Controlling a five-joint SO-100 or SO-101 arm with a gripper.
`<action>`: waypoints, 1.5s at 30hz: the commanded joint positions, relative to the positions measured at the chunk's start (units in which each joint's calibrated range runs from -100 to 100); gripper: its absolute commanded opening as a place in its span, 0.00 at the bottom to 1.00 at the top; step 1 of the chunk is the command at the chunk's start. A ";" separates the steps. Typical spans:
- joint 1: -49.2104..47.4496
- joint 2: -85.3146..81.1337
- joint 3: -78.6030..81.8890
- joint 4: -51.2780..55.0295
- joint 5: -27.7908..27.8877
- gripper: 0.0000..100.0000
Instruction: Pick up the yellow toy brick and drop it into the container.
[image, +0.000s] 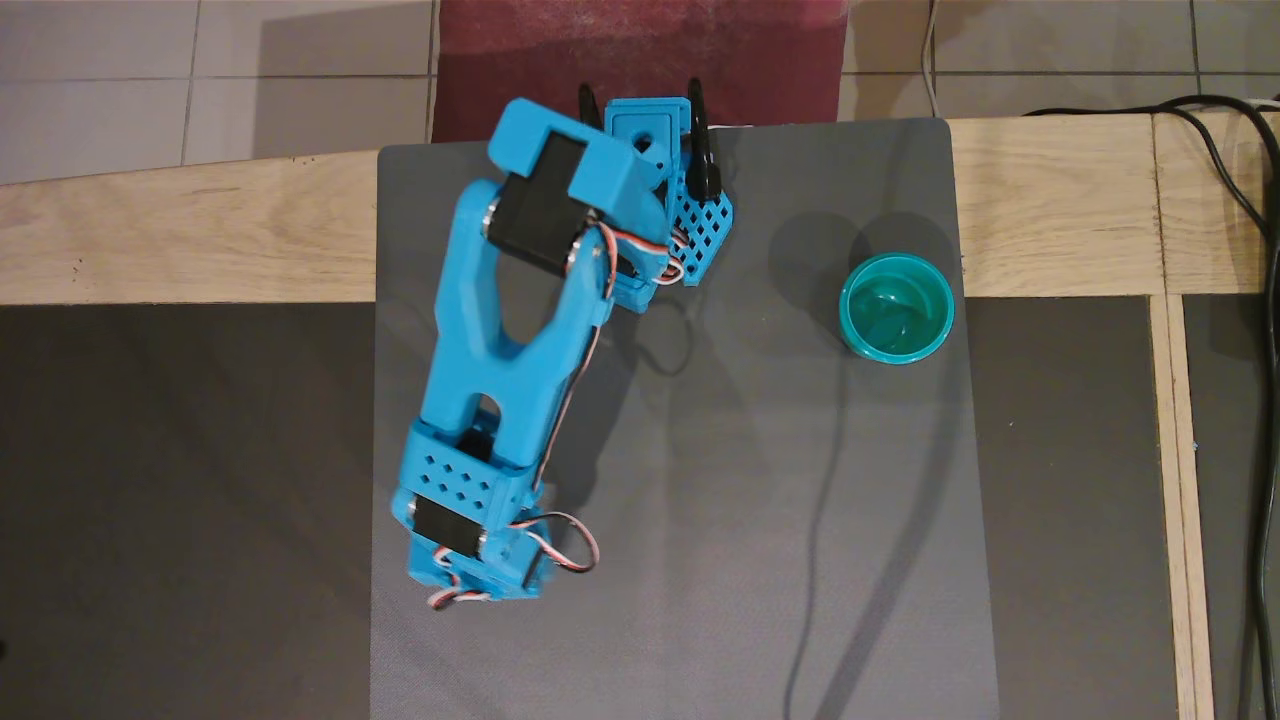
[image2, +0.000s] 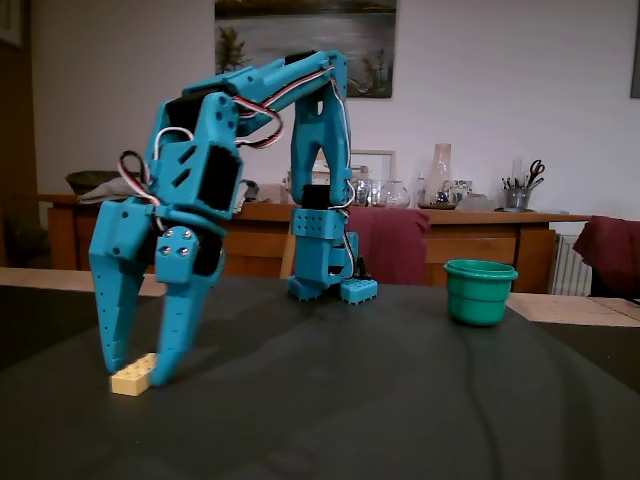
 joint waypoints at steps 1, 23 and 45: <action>0.69 -0.01 0.18 -0.04 -0.10 0.00; -27.16 -37.28 -1.18 37.72 -18.70 0.00; -79.23 -31.97 -15.80 54.69 -45.89 0.00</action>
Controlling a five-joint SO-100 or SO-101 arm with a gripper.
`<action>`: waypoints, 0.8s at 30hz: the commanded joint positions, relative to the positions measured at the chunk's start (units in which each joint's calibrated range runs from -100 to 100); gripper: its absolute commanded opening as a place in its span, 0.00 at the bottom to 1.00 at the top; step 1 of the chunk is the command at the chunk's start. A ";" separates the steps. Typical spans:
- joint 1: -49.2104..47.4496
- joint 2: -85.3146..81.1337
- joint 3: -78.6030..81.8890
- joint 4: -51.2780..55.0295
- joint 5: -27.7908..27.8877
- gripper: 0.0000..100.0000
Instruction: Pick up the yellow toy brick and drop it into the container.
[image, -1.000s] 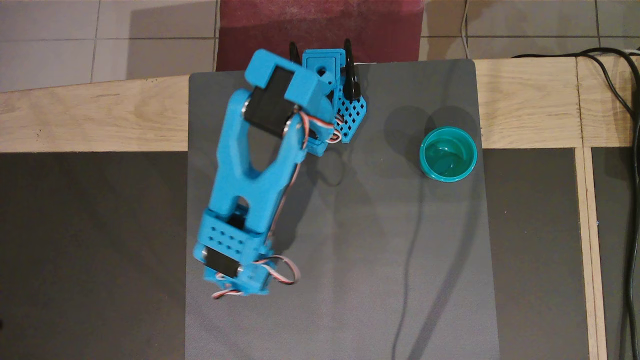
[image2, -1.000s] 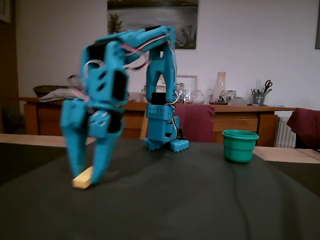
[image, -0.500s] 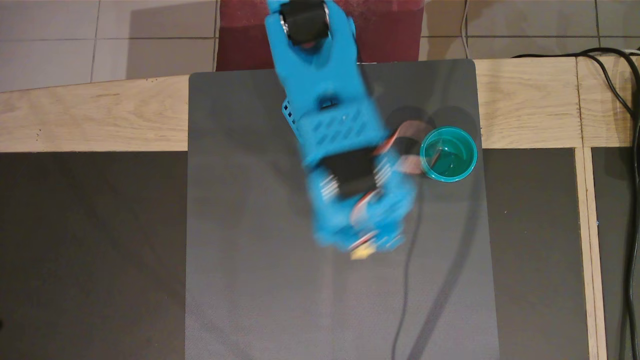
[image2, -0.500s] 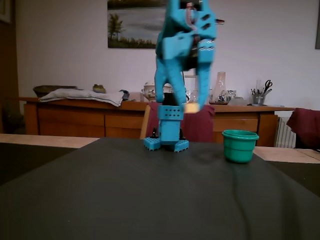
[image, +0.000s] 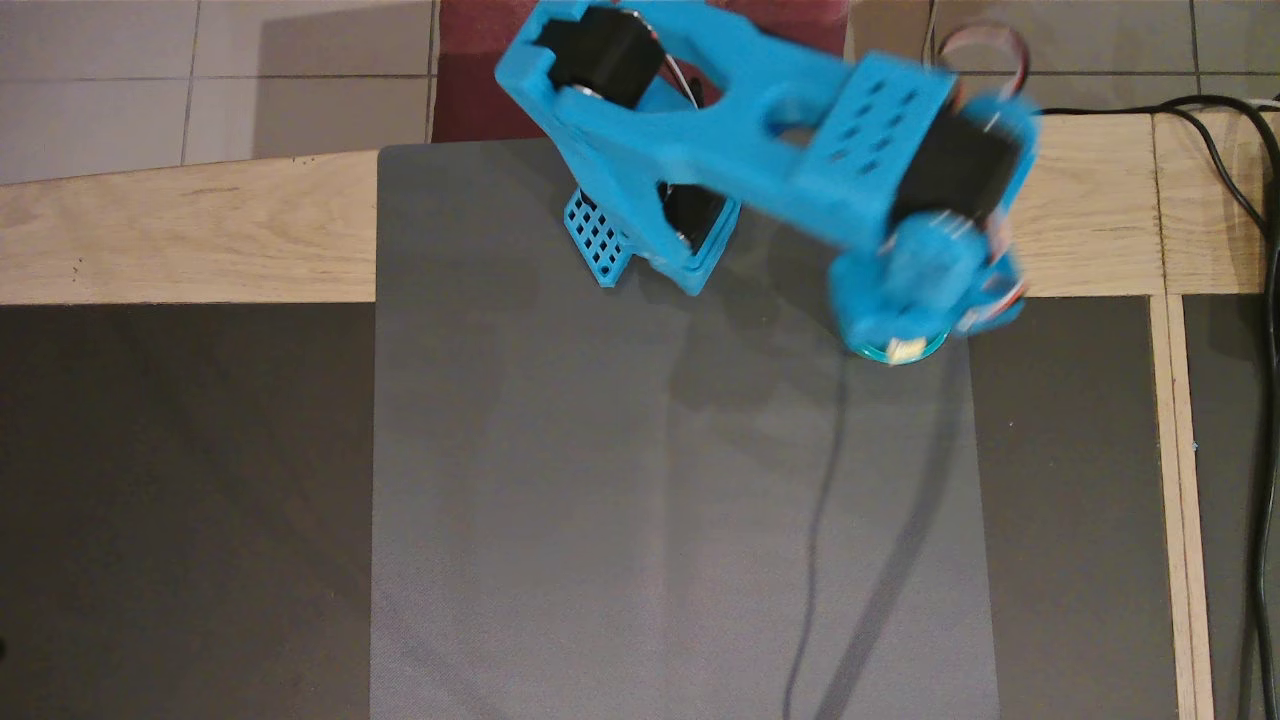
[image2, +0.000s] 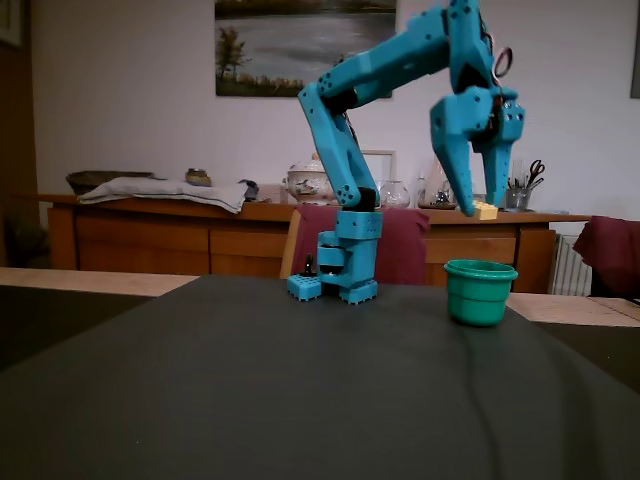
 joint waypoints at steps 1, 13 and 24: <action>-3.75 1.35 -2.39 -1.80 -2.04 0.00; -4.99 6.83 -1.57 -5.27 -2.77 0.00; -7.08 6.91 -1.39 -3.94 -3.04 0.00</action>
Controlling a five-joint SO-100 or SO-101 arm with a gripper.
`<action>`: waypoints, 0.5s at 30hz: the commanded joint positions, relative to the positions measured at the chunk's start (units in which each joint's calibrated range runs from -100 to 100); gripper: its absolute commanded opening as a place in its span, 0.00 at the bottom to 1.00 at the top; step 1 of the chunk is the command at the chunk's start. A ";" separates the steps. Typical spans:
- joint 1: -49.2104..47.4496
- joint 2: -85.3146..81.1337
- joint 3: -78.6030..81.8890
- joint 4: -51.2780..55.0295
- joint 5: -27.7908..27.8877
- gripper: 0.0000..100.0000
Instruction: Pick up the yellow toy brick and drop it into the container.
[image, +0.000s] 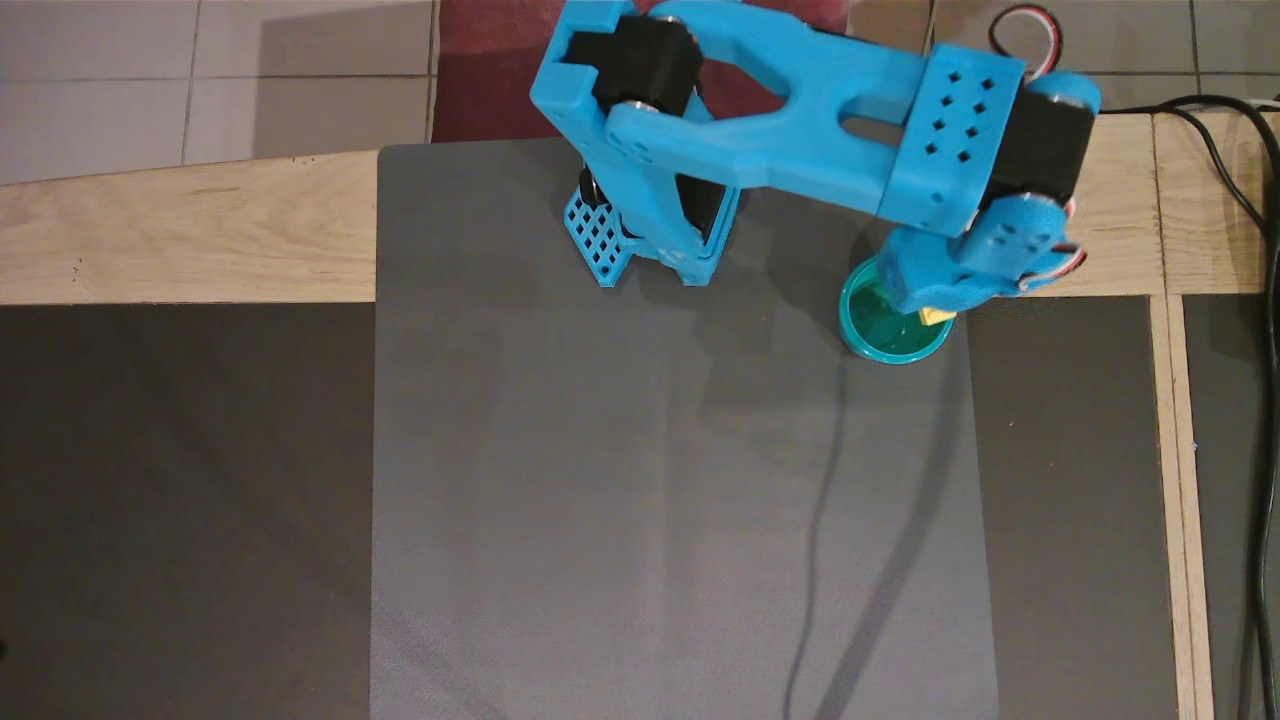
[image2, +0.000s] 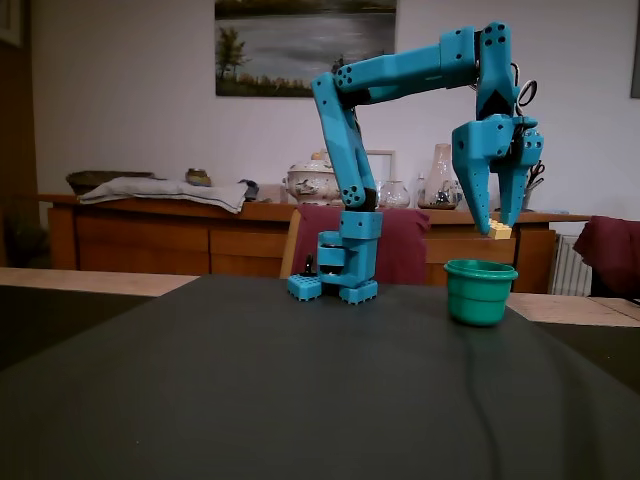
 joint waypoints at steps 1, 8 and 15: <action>-0.84 -0.06 -1.39 0.82 -0.29 0.01; -0.77 -0.06 -1.39 1.08 0.08 0.08; -0.07 -0.06 -1.39 1.08 0.45 0.08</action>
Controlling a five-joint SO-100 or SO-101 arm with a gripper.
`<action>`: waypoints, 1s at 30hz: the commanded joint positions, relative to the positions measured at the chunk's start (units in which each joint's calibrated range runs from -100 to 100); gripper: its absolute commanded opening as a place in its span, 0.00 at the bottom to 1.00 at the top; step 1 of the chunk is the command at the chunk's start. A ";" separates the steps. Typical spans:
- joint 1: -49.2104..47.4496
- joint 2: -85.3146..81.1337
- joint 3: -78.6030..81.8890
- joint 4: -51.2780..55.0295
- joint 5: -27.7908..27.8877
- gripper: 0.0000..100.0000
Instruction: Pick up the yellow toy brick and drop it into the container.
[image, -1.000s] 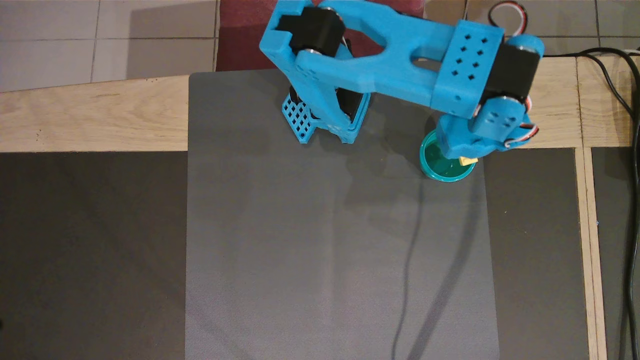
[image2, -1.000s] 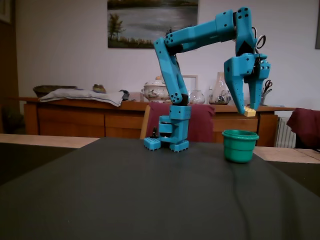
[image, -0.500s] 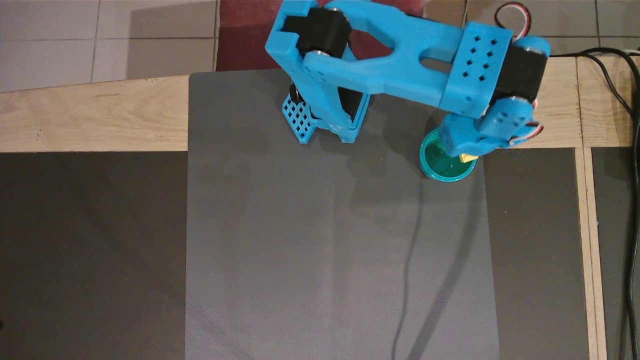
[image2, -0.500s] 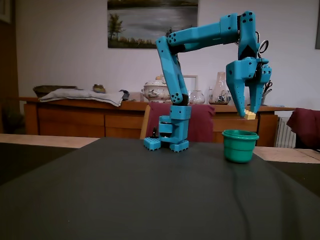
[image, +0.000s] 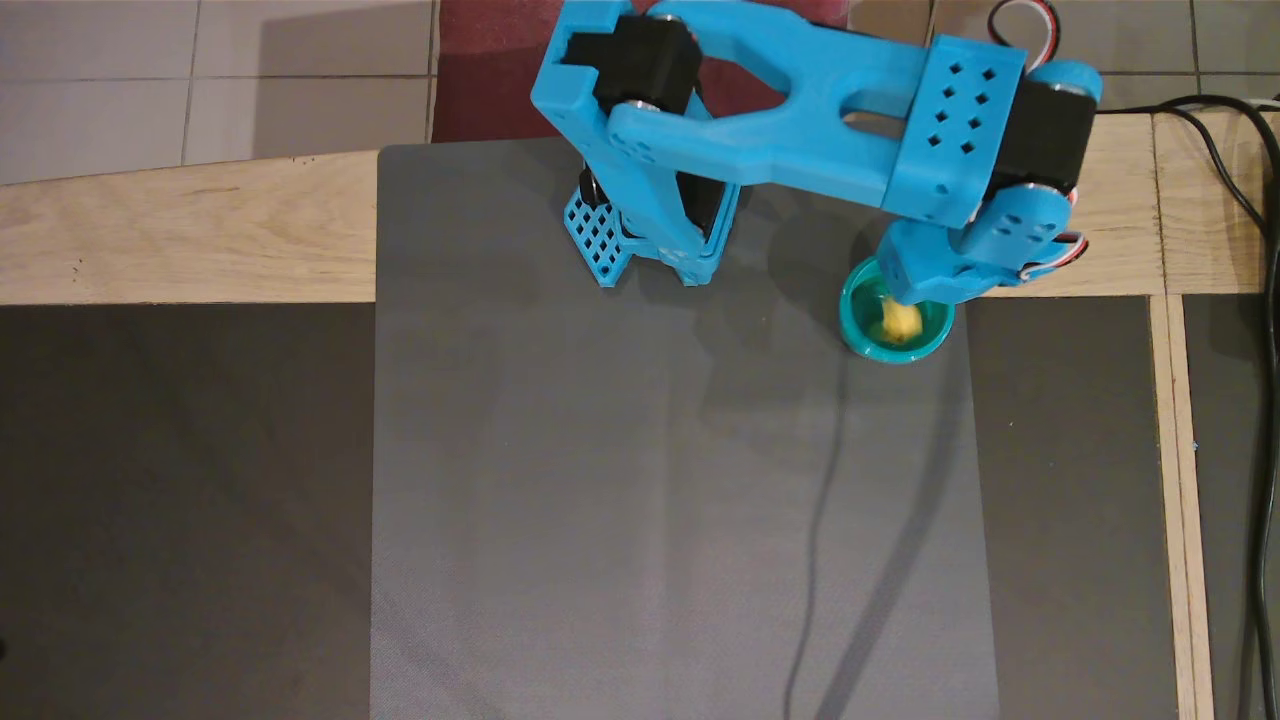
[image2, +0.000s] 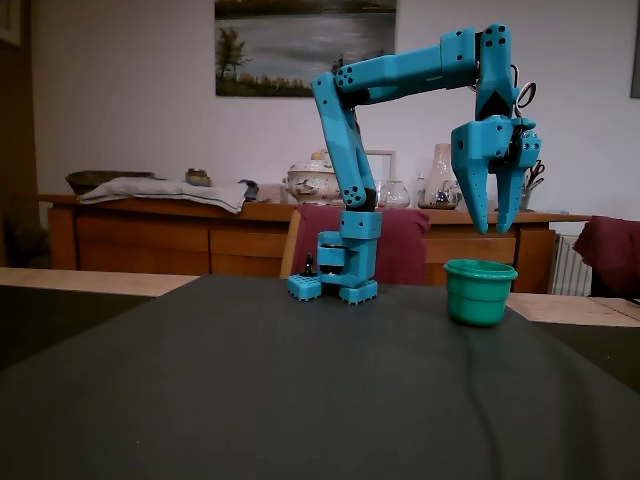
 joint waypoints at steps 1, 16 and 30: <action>0.38 -0.48 -1.39 0.38 0.55 0.08; 30.32 -12.70 -29.10 -2.46 -13.15 0.00; 55.85 -55.28 -8.89 -5.66 -24.07 0.00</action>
